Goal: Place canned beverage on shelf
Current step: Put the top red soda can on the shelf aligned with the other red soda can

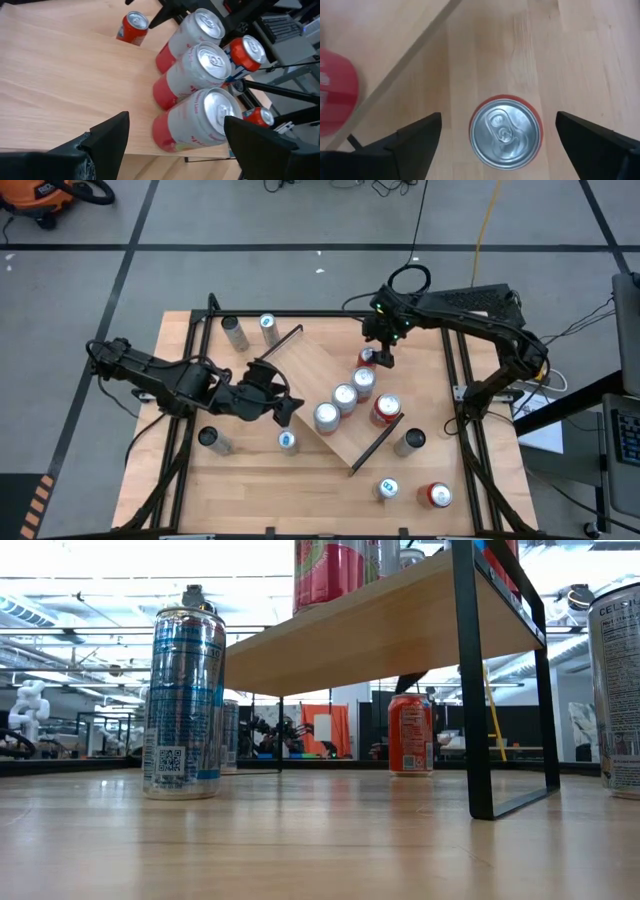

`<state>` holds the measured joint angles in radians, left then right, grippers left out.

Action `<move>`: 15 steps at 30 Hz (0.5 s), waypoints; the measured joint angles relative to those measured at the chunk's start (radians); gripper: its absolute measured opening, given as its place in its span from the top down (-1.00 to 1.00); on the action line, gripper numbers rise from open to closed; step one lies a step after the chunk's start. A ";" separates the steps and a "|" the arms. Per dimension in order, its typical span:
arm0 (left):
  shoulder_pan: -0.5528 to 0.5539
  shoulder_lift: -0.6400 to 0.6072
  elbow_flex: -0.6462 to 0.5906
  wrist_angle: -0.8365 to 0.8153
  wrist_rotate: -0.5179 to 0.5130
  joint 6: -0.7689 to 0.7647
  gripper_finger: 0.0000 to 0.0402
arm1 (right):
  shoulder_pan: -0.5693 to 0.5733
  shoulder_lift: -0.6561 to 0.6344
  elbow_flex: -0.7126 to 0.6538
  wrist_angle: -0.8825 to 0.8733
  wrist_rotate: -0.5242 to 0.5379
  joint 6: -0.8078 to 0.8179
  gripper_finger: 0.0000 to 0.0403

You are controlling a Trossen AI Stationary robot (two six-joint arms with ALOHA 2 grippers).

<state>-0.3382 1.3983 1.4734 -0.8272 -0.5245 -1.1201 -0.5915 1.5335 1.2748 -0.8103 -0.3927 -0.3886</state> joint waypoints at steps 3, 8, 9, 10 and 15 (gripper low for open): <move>0.010 0.000 0.000 -0.011 -0.001 0.000 -0.64 | -0.003 0.000 -0.028 0.030 0.001 0.010 -0.85; 0.026 0.000 0.000 -0.030 -0.003 0.001 -0.64 | -0.003 0.000 -0.077 0.101 0.050 0.018 -0.85; 0.028 0.000 0.000 -0.031 -0.003 0.002 -0.64 | -0.003 0.000 -0.088 0.110 0.056 0.020 -0.85; 0.031 0.000 0.000 -0.031 -0.003 0.004 -0.64 | -0.003 0.001 -0.095 0.115 0.057 0.020 -0.85; 0.031 0.000 0.000 -0.033 -0.004 0.008 -0.64 | -0.003 0.001 -0.120 0.147 0.059 0.006 -0.85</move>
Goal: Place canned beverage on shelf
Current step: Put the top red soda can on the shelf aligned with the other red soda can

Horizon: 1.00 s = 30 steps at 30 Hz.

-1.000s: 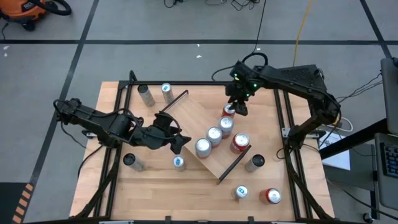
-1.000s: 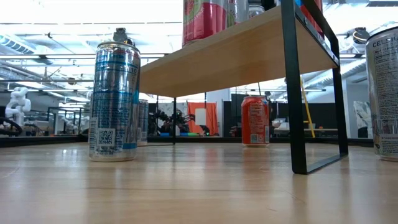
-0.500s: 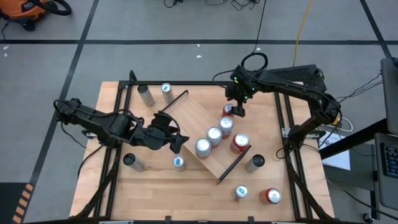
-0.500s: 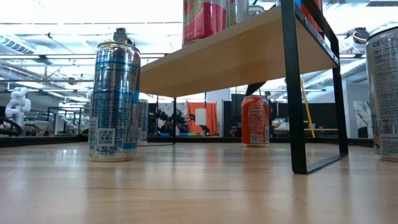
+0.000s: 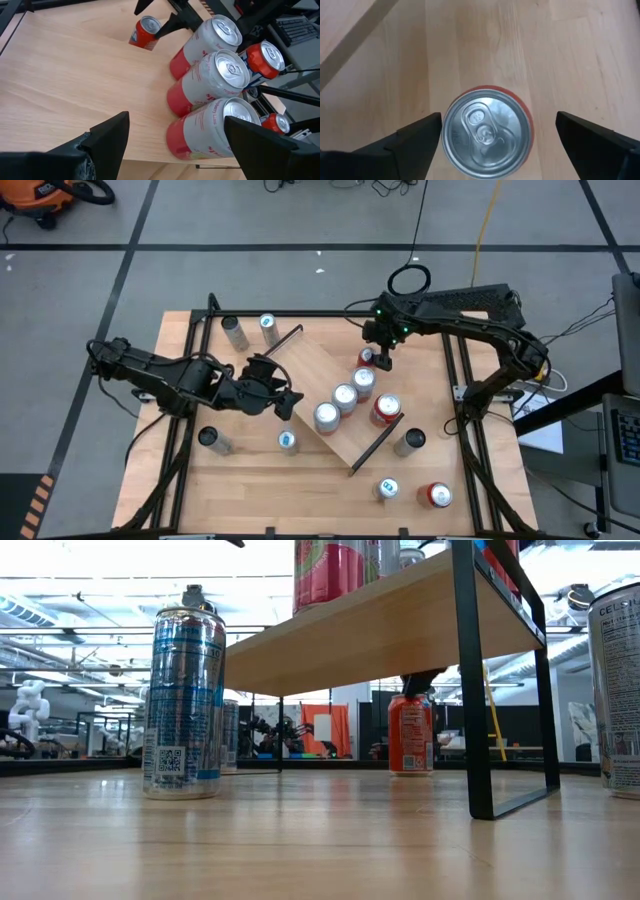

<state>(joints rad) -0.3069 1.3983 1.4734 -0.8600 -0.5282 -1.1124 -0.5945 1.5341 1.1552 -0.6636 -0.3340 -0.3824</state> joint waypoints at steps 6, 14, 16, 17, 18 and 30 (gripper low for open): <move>0.000 0.000 0.000 -0.003 0.000 -0.005 -0.64 | 0.000 0.000 -0.036 0.015 -0.003 -0.002 -0.85; 0.000 0.000 0.000 -0.003 0.000 -0.005 -0.64 | 0.003 0.000 -0.075 0.058 -0.003 0.027 -0.85; 0.000 0.000 0.000 -0.003 0.000 -0.005 -0.64 | 0.003 0.000 -0.075 0.060 -0.004 0.025 -0.84; 0.000 0.000 0.000 -0.003 0.000 -0.006 -0.64 | 0.003 0.000 -0.075 0.062 -0.007 0.021 -0.83; 0.000 0.000 0.000 -0.003 0.000 -0.006 -0.64 | 0.003 0.001 -0.075 0.064 -0.007 0.018 -0.81; -0.001 0.000 0.000 0.014 0.008 -0.008 -0.64 | 0.008 0.051 -0.074 0.089 -0.008 0.026 -0.46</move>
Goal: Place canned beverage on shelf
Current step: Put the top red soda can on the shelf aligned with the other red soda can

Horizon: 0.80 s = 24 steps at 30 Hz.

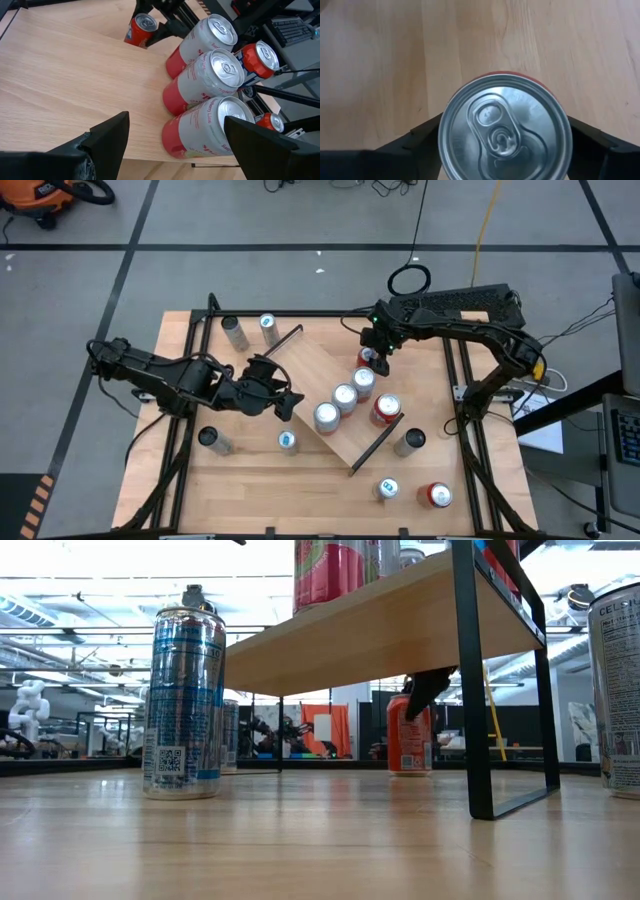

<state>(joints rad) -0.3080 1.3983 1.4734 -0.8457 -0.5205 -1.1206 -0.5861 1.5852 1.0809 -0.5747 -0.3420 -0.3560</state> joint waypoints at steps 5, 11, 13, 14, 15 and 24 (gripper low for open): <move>0.000 0.000 0.000 -0.001 0.002 0.000 -0.64 | 0.005 -0.014 0.000 -0.007 0.023 0.013 -0.36; 0.000 0.000 0.000 -0.006 0.004 0.007 -0.64 | 0.005 -0.036 0.005 -0.042 0.032 0.077 -0.36; 0.000 0.000 0.000 -0.009 0.004 0.008 -0.64 | 0.006 -0.041 0.018 -0.072 0.026 0.098 -0.36; 0.000 0.000 0.000 -0.012 0.004 0.009 -0.64 | 0.006 -0.045 0.025 -0.087 0.026 0.108 -0.35; 0.000 0.000 0.000 -0.013 0.004 0.011 -0.64 | 0.006 -0.050 0.034 -0.108 0.027 0.114 -0.35; 0.011 0.000 0.000 -0.013 -0.005 0.087 -0.64 | 0.006 -0.118 0.131 -0.299 0.027 0.177 -0.36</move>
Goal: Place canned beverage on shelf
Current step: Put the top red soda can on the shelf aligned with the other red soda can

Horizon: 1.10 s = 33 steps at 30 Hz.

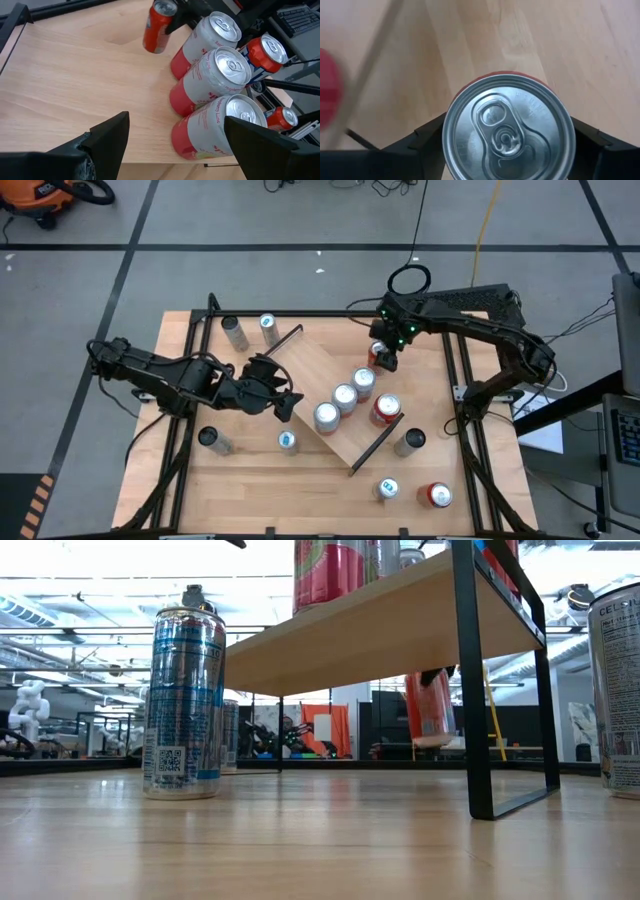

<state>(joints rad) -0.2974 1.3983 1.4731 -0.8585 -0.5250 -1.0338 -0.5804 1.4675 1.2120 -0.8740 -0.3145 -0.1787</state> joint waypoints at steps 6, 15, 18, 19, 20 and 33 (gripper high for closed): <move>0.010 0.000 0.000 -0.003 0.001 0.001 -0.64 | 0.000 -0.085 0.075 -0.083 0.000 0.132 -0.36; 0.009 0.000 0.000 0.005 0.002 0.024 -0.64 | 0.018 -0.217 0.219 -0.221 0.016 0.310 -0.35; 0.009 0.000 0.000 0.009 0.002 0.044 -0.64 | 0.050 -0.244 0.290 -0.290 0.072 0.340 -0.34; 0.009 0.000 0.000 0.013 0.002 0.046 -0.64 | 0.062 -0.253 0.313 -0.312 0.085 0.350 -0.34; 0.009 0.000 0.000 0.014 0.003 0.047 -0.64 | 0.073 -0.261 0.338 -0.333 0.096 0.362 -0.34; 0.000 0.000 0.000 0.140 0.038 0.046 -0.64 | 0.233 -0.329 0.564 -0.366 0.101 0.574 -0.35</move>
<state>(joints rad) -0.2970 1.3987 1.4731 -0.7188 -0.4868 -0.9881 -0.3474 1.1381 1.7761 -1.2399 -0.2136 0.3953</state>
